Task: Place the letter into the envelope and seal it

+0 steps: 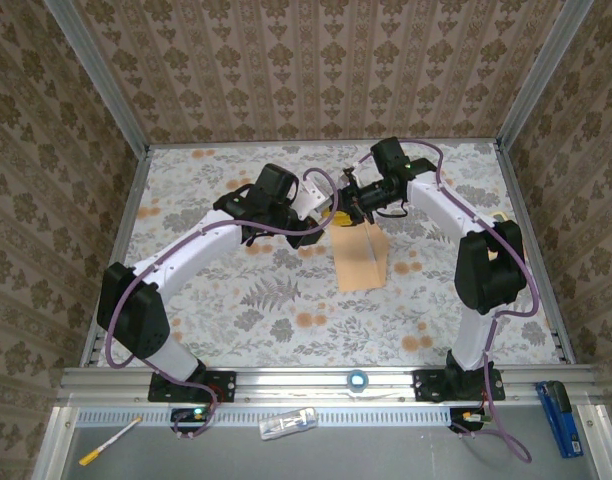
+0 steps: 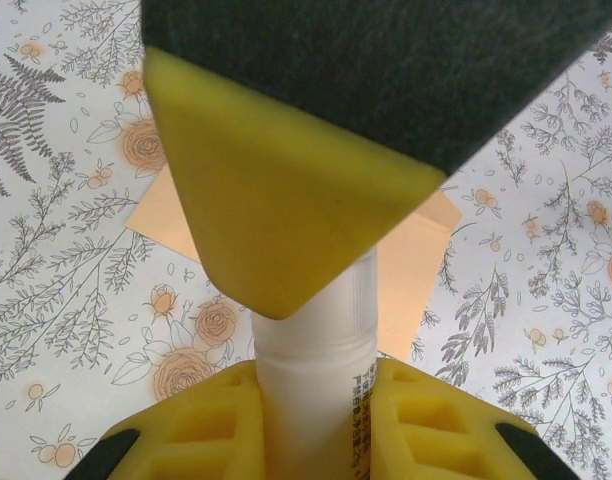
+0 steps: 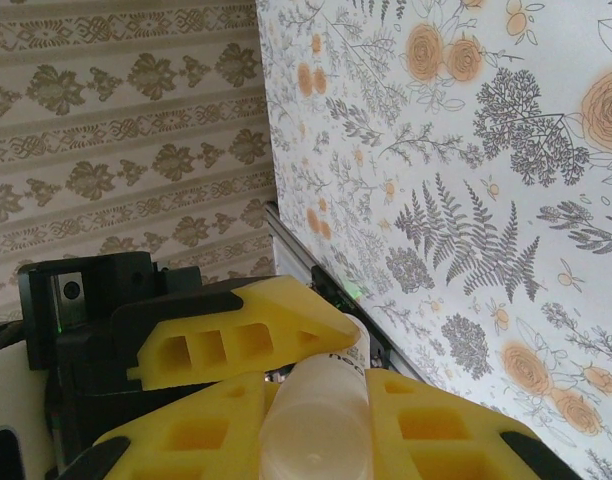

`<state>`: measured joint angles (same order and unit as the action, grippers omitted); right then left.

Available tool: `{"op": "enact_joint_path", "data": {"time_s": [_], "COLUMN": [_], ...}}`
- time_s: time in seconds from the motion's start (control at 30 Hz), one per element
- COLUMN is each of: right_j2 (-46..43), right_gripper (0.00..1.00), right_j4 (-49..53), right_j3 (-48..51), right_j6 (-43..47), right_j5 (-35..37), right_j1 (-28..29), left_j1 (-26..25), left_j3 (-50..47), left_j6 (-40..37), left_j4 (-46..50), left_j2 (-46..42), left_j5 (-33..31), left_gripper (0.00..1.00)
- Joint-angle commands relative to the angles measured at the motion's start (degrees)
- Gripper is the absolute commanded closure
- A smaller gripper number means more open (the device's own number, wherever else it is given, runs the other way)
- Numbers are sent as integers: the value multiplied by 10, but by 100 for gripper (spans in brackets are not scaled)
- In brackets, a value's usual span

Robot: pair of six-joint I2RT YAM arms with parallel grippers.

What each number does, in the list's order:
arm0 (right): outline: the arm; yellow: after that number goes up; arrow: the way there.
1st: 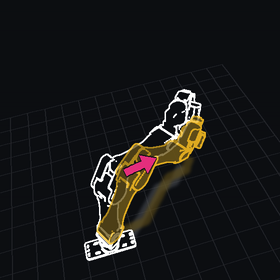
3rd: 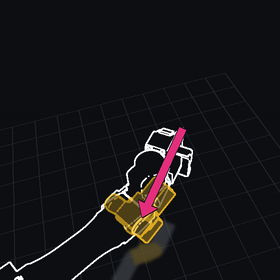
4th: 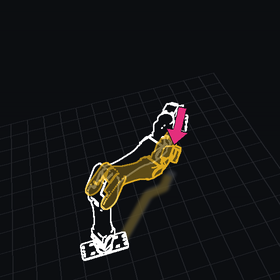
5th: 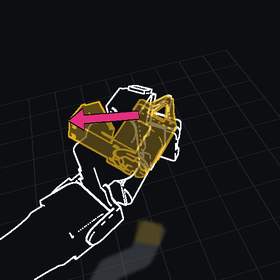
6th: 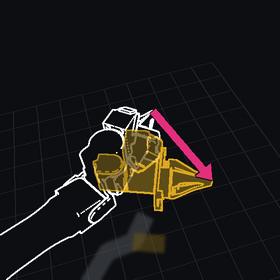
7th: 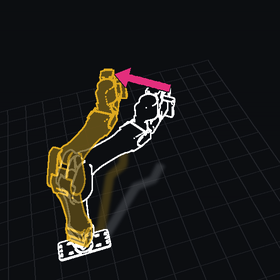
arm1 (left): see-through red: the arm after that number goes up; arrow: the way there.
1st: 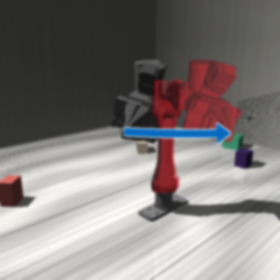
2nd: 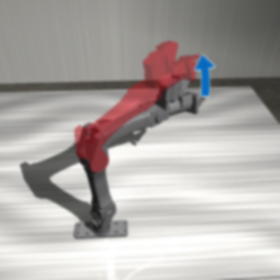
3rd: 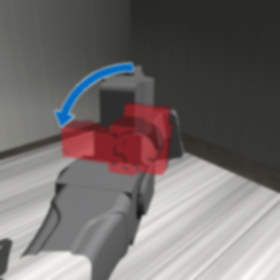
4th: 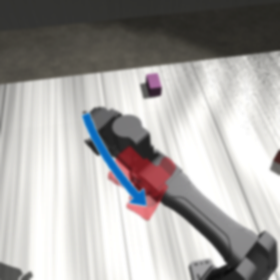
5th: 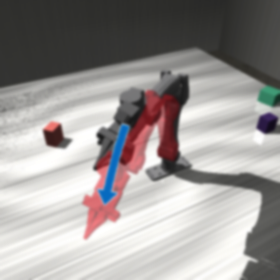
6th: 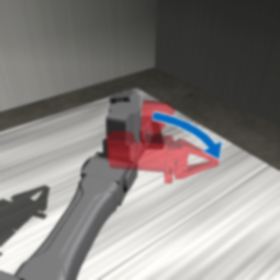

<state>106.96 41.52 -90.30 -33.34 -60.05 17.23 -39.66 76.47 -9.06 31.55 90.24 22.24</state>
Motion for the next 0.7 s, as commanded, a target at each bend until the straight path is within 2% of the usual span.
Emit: {"op": "enact_joint_path", "data": {"time_s": [0.0, 0.67], "right_j2": [3, -5], "right_gripper": [75, 74], "right_j4": [-9, 34], "right_j3": [-28, -35], "right_j6": [6, 41], "right_j5": [5, 24], "right_j1": [-35, -65], "left_j1": [0, 0], "left_j3": [-20, -27], "left_j6": [-17, -15], "left_j4": [91, 91], "left_j2": [-5, 0], "left_j5": [18, 20], "left_gripper": [100, 100]}}
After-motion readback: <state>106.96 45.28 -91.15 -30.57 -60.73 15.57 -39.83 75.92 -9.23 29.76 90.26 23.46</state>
